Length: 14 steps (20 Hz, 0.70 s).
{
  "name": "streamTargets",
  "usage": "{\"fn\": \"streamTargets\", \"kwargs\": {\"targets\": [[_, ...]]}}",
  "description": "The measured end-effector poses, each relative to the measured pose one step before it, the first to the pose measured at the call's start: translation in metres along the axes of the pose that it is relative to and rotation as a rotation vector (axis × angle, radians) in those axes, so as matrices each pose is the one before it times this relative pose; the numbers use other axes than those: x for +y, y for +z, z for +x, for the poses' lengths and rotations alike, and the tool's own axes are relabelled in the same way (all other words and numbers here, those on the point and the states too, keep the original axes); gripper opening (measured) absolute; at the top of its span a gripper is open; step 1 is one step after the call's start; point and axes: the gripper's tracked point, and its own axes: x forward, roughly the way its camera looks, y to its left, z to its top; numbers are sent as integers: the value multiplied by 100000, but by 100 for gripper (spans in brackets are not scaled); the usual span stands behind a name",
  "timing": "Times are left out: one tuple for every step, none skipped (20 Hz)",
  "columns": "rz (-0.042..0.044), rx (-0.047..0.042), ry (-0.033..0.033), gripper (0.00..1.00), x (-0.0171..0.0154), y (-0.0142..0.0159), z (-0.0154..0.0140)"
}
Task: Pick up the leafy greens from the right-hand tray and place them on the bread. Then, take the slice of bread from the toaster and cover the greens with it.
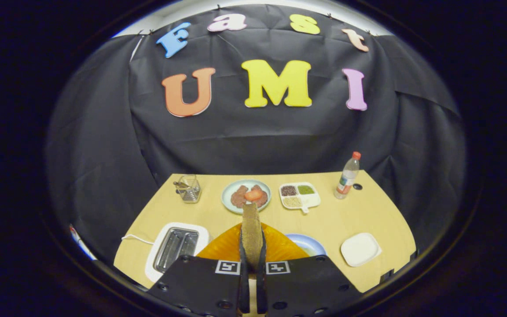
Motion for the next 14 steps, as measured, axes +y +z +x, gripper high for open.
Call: {"fn": "streamTargets", "kwargs": {"targets": [[1343,2301,26,6,-833,-1038,851],[1315,2063,-80,6,-681,-984,850],[765,1591,758,6,-506,-882,784],[793,1561,439,6,-519,-849,695],[846,1339,797,6,-440,-874,589],[624,1200,803,6,-345,-661,594],[46,923,2114,6,-118,-677,436],[-237,955,2367,6,-184,-698,444],[690,386,2658,6,-374,-638,417],[1576,28,2771,6,-338,-501,438],[2263,754,982,6,-833,-544,439],[2475,1063,760,6,-696,-475,487],[1868,1242,-240,6,-851,-429,397],[1232,389,279,6,-552,-186,284]]}}
